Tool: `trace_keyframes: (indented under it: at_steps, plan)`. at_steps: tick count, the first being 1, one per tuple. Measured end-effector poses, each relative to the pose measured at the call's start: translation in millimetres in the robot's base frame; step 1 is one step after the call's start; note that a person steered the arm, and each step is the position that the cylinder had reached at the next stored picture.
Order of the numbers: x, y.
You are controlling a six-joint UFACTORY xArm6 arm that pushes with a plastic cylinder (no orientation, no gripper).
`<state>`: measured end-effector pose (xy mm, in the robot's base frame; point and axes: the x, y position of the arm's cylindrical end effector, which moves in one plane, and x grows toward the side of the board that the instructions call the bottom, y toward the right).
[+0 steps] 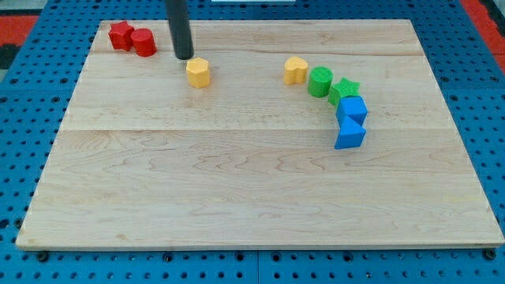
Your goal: Push the yellow blocks into the green blocks
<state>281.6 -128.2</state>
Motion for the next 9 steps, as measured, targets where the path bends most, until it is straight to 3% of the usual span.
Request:
trace_keyframes:
  at_steps: [1, 3, 4, 6, 8, 9]
  plan:
    - [39.4, 1.0]
    - [87.2, 113.0]
    - [90.6, 135.9]
    - [72.4, 60.6]
    - [42.5, 60.7]
    - [42.4, 97.4]
